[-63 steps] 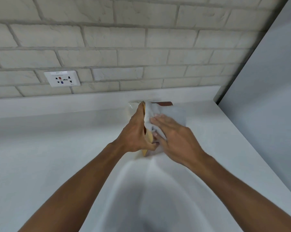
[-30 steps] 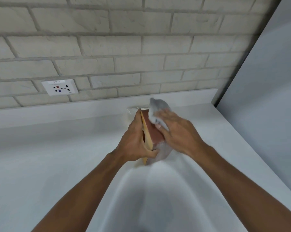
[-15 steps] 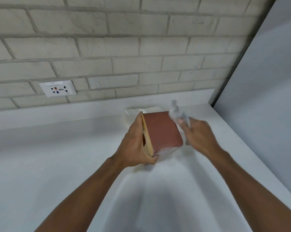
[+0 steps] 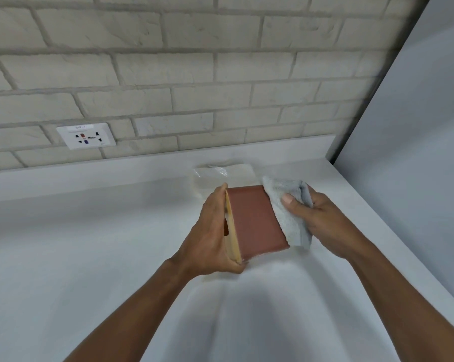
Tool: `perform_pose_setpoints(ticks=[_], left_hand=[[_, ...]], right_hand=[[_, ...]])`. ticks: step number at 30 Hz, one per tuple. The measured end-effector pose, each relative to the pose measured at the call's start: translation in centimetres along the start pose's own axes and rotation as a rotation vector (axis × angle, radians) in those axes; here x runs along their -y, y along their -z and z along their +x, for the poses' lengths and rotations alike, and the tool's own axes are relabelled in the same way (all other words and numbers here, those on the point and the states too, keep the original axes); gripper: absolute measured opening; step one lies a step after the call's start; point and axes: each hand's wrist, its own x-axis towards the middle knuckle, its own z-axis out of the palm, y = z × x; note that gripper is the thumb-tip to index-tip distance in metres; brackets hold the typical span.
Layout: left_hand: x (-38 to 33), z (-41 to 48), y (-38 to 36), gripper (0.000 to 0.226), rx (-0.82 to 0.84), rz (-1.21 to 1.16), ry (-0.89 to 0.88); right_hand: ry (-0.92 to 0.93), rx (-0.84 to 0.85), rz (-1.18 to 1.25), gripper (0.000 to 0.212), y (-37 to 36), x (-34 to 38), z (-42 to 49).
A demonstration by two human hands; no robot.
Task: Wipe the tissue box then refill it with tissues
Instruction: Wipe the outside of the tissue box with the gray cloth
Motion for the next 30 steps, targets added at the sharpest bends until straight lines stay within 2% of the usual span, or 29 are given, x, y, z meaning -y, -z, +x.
perform_pose_setpoints(ticks=[4, 7, 9, 11, 15, 19, 22, 27, 30], left_hand=[[0.0, 0.3, 0.3, 0.162, 0.031, -0.013, -0.005], [0.2, 0.5, 0.3, 0.161, 0.031, -0.007, -0.016], [0.1, 0.4, 0.2, 0.161, 0.032, -0.01, -0.026], [0.1, 0.2, 0.1, 0.16, 0.034, -0.015, -0.028], [0.2, -0.1, -0.2, 0.155, 0.032, 0.001, -0.048], [0.2, -0.1, -0.2, 0.157, 0.029, 0.05, -0.077], [0.4, -0.2, -0.5, 0.156, 0.008, 0.065, -0.095], [0.4, -0.1, -0.5, 0.154, -0.029, 0.045, -0.101], [0.5, 0.3, -0.4, 0.152, -0.023, 0.068, -0.104]], right_hand=[[-0.02, 0.021, -0.106, 0.032, 0.4, 0.5, 2.1], [0.063, -0.096, -0.297, 0.033, -0.8, 0.8, 3.5], [0.114, -0.167, -0.37, 0.026, -1.5, 1.3, 4.2], [0.076, -0.156, -0.389, 0.023, -1.4, 2.0, 5.1], [-0.045, -0.071, -0.571, 0.032, -1.2, 3.7, 6.4], [0.241, -0.109, -1.009, 0.033, -4.1, 4.3, 4.5], [0.371, -0.131, -0.98, 0.026, -4.7, 3.4, 3.3], [0.344, -0.354, -0.934, 0.027, -1.1, 1.5, 3.8], [0.454, -0.336, -0.983, 0.015, -3.8, 1.7, 3.1]])
